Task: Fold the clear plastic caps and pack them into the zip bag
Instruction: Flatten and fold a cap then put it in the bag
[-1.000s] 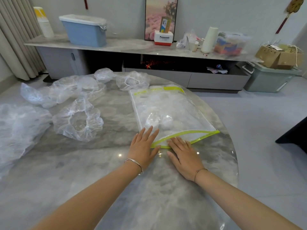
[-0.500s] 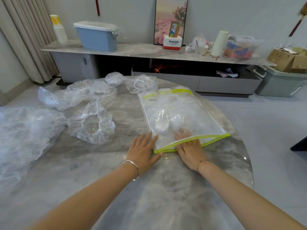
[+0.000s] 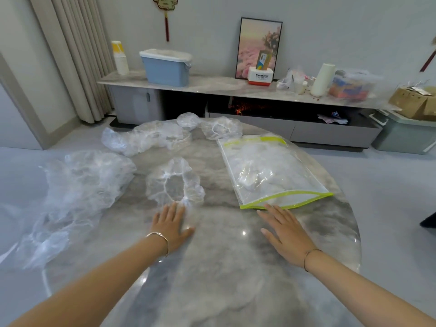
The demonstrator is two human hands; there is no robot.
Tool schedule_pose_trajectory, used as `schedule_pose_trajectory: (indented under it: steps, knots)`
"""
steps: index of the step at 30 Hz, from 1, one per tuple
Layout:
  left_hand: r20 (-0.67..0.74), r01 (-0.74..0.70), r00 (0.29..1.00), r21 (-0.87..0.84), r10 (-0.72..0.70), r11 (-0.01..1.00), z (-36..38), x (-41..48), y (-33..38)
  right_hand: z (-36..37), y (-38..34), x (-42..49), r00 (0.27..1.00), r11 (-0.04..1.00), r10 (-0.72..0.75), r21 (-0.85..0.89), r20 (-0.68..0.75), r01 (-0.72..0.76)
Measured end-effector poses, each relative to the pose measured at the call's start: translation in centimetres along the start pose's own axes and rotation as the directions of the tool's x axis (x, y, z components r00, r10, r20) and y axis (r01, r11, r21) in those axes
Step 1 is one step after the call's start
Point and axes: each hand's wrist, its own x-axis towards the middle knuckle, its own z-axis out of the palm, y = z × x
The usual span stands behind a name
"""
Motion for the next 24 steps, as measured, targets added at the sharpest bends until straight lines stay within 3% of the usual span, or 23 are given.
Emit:
schedule_pose_trajectory:
  steps: [5,10,12,15,17,21,24]
  knots:
    - [0.15,-0.272,0.954,0.077,0.259,0.959,-0.9,-7.0,2.8,-0.6,-4.4,-2.7,0.983,0.981,-0.183,0.077,0.022,0.181]
    - [0.235,-0.459,0.863,-0.01,0.448,0.888,-0.7,-12.5,3.4,-0.5,-7.2,-5.2,0.92,0.925,-0.375,0.111,0.118,0.363]
    - [0.167,-0.512,0.846,-0.017,0.507,0.859,-0.4,-13.6,2.8,0.1,-7.5,-6.0,0.91,0.918,-0.39,0.13,0.142,0.374]
    - [-0.132,-0.536,0.837,-0.002,0.531,0.844,0.8,-13.8,1.7,1.1,-7.6,-6.6,0.903,0.921,-0.391,0.07,0.18,0.384]
    - [-0.231,-0.508,0.828,0.077,0.511,0.858,0.9,-13.1,0.9,1.5,-7.7,-6.9,0.911,0.929,-0.368,0.036,0.188,0.368]
    - [-0.106,-0.431,0.891,0.108,0.442,0.896,0.3,-11.8,-0.5,1.7,-7.8,-6.9,0.927,0.936,-0.35,0.017,0.132,0.351]
    - [-0.156,-0.446,0.864,0.202,0.478,0.872,-0.2,-11.3,-0.9,2.2,-7.9,-6.8,0.941,0.941,-0.338,-0.021,0.01,0.338]
